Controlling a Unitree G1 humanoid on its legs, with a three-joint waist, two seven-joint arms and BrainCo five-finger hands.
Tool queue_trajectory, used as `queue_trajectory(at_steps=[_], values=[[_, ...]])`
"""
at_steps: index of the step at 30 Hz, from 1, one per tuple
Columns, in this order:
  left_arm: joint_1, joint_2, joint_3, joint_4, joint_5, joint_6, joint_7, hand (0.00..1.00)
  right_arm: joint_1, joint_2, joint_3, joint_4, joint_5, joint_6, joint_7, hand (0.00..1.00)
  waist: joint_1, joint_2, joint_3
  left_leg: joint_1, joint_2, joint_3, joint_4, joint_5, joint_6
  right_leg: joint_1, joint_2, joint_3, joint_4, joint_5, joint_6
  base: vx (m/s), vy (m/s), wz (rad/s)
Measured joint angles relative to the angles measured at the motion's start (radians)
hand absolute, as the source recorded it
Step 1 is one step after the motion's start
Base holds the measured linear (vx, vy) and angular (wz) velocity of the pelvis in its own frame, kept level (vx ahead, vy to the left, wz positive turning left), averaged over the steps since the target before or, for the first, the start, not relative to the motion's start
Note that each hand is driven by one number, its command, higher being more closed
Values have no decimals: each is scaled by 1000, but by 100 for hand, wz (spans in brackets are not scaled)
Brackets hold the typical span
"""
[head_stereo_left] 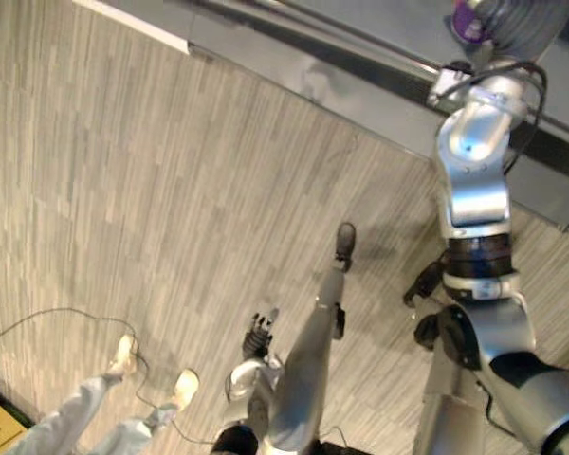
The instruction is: Put the gum and the chips on the shelf.
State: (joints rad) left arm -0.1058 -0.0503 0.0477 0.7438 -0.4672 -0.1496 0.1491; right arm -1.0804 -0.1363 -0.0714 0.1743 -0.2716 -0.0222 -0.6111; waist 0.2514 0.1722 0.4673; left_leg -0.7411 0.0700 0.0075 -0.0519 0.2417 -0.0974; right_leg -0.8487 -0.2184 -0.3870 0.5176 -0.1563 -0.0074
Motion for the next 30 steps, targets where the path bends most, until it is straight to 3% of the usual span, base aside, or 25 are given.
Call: queue_trajectory(at_steps=[8, 13, 17, 21, 25, 28, 30], values=[[4, -1, 1, 8, 2, 10, 0, 0, 106, 69, 4, 35, 15, -1, 22, 0, -15, -15, -29, 72, 11, 2, -9, 1, 4, 85, 13, -16, -31, 1, 1, 24, -43, 1], [15, 7, -4, 20, 11, 28, 0, 0, 228, 97, 31, 117, 17, -4, 36, 0, -55, -34, -39, 145, 10, -2, -17, -3, 1, 162, 15, -19, -47, -2, 6, 14, -44, 2], [17, 29, -14, 53, 19, 29, 0, 0, 412, 151, 77, 209, 18, -5, 67, 0, -66, -62, -53, 217, 13, -1, -19, -15, -1, 235, 26, -12, -69, -3, 7, -5, -57, -5], [24, 65, -42, 87, 56, 32, 1, 0, 545, 193, 118, 326, 24, -5, 104, 0, -107, -75, -57, 267, 19, -10, -20, -21, -5, 297, 43, -9, -99, 1, 12, -10, -55, -2], [40, 97, -44, 111, 61, 44, 2, 0, 652, 178, 95, 392, 47, -6, 122, 0, -120, -100, -56, 336, 25, 11, -25, -39, -8, 357, 58, 17, -123, 5, 22, -10, -30, -18], [77, 134, -40, 137, 99, 47, 2, 0, 767, 149, 72, 391, 86, -18, 149, 0, -166, -143, -77, 383, 31, 21, -9, -57, -6, 417, 71, 29, -156, 9, 35, 27, -21, -12], [88, 142, -23, 161, 105, 53, 1, 0, 855, 127, 53, 391, 123, -29, 186, 0, -176, -171, -100, 417, 35, 44, -4, -73, -2, 450, 82, 51, -179, 14, 42, 67, -8, -29]])
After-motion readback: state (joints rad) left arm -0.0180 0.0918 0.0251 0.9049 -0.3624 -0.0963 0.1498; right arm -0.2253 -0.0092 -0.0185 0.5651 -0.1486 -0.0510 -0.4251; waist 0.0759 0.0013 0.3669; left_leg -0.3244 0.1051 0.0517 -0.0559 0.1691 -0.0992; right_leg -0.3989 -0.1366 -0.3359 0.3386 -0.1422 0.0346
